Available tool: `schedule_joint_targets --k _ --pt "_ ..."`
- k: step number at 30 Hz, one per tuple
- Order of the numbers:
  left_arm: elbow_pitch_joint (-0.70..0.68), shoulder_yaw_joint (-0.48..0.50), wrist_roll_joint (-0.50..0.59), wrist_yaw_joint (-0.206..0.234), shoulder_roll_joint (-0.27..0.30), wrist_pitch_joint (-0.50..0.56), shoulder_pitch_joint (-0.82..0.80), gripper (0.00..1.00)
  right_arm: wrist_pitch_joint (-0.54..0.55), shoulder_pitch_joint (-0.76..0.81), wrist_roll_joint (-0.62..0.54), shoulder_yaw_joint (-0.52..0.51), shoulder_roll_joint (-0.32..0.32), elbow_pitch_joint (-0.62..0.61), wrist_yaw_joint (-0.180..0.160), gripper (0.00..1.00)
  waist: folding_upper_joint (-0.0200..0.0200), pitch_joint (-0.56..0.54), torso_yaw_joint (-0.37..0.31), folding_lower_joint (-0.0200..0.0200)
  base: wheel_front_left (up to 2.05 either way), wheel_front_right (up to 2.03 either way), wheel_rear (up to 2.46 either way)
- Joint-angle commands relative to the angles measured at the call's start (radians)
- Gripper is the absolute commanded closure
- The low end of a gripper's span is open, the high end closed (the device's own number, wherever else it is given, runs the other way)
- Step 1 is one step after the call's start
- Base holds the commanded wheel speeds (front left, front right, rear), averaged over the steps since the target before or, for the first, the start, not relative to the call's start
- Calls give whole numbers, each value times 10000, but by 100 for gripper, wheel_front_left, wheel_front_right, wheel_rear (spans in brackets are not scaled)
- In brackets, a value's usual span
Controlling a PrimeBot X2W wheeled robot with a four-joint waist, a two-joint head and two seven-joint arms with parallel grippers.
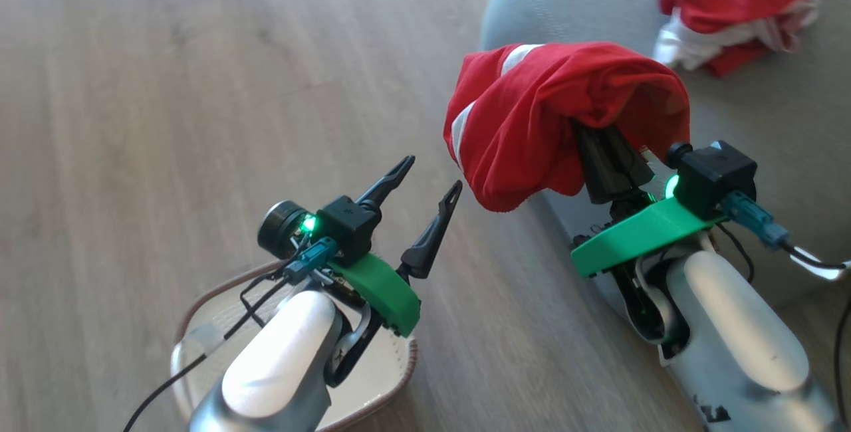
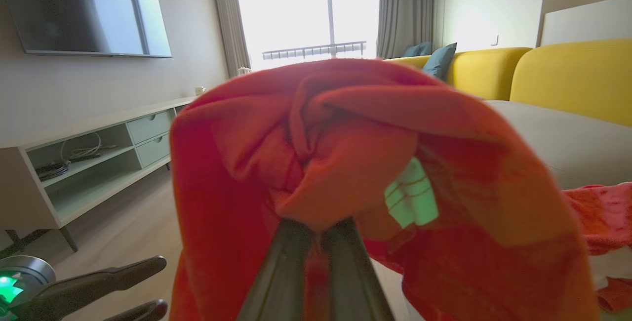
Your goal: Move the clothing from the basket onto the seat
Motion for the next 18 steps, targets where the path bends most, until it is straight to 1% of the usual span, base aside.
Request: schedule_joint_targets --k 1,5,7,13,18 --pt "-277 374 -28 -67 109 -51 -282 0 -48 -10 -57 26 109 -429 69 100 -1 -55 -660 0 0 0 0" --pt "-223 437 -4 -102 139 -51 -201 0 -48 26 -78 -36 171 -562 69 100 -1 -88 -1416 0 0 0 0" --pt "-227 441 5 -118 121 -51 -178 0 -48 83 -97 -108 169 -634 69 100 -1 -107 -1684 0 0 0 0" --pt "-69 46 -12 -195 27 -51 -540 0 -48 543 -369 -958 210 -1184 69 100 -1 65 -1855 0 0 0 0" --pt "64 -196 -142 -225 -5 -51 -908 0 -48 1031 -581 -1696 416 -1670 69 100 -1 290 -1961 0 0 0 0"
